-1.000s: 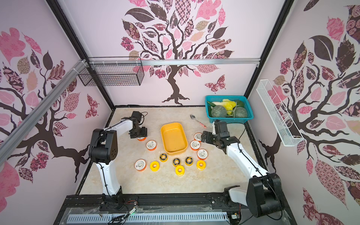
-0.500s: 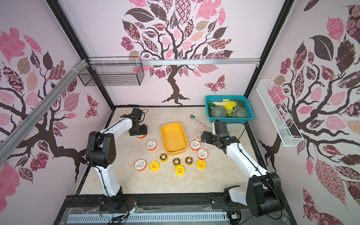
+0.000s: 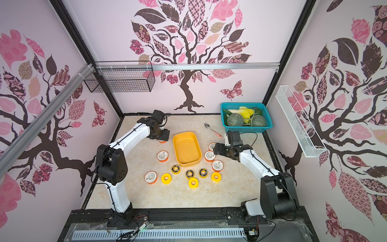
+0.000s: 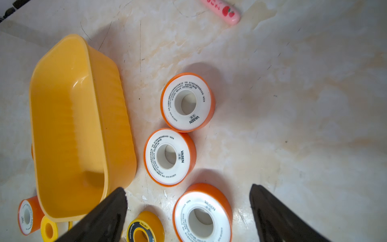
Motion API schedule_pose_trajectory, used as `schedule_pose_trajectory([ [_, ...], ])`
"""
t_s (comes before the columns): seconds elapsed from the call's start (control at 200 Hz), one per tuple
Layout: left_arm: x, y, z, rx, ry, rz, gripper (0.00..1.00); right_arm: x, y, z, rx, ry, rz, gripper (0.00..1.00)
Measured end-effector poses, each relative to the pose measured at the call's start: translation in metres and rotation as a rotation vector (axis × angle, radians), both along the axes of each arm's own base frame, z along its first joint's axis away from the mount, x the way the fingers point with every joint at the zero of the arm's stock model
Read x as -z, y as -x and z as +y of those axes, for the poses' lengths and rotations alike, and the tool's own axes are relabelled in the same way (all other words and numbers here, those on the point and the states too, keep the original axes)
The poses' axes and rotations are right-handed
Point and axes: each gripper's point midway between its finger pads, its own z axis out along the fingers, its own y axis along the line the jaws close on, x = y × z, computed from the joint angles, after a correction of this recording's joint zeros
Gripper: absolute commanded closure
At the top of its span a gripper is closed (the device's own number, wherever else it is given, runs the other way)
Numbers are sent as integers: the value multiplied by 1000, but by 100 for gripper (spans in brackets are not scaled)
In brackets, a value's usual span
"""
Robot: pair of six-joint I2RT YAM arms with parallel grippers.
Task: Put the sealing tape into the storage box
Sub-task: Pick up the sealing tape at the center of the board.
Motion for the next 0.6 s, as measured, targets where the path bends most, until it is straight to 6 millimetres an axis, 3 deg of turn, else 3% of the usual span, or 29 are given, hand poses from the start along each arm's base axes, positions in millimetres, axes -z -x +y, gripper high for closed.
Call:
schedule_pose_trajectory([
  [0.295,-25,0,-41,84,92,-32,35,0,-21,36,-127,-58,47,63],
  [0.46,-30,-1,-59,113,135,-33,35,8,-26,51,-184,-92,88,58],
  [0.6,-21,-1,-65,120,147,-9,35,7,-17,70,-259,-136,102,57],
])
